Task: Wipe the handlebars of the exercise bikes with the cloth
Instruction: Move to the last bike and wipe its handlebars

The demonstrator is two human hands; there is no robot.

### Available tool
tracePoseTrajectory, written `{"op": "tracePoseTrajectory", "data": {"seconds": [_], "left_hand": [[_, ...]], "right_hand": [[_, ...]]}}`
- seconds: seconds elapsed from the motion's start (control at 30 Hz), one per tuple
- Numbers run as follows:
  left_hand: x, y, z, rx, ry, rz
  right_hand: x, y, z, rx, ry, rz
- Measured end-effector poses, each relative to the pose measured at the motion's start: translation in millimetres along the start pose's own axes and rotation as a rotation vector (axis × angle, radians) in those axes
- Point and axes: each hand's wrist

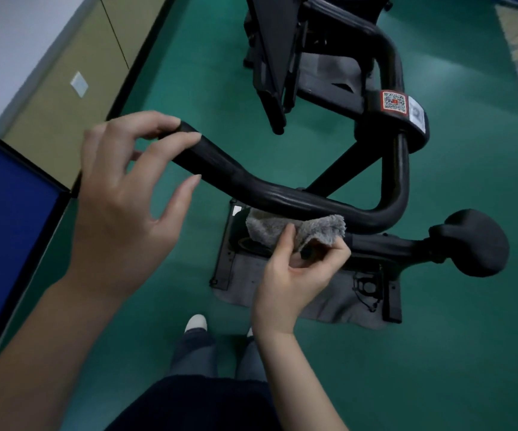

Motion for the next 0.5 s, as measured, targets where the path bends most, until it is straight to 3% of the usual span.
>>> {"op": "tracePoseTrajectory", "data": {"seconds": [0.37,0.5], "left_hand": [[7.8,20.9,2.4,-0.085,0.026,-0.127],[11.3,26.3,5.1,-0.094,0.046,-0.163]], "right_hand": [[-6.5,2.3,-16.6,0.105,-0.204,-0.089],[-22.9,15.2,-34.5,0.09,-0.137,-0.09]]}}
Point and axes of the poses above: each hand's wrist, its own x-axis towards the middle knuckle, its own z-axis out of the back of the hand, y = z × x, and after that the axes turned 6 degrees about y, right-handed
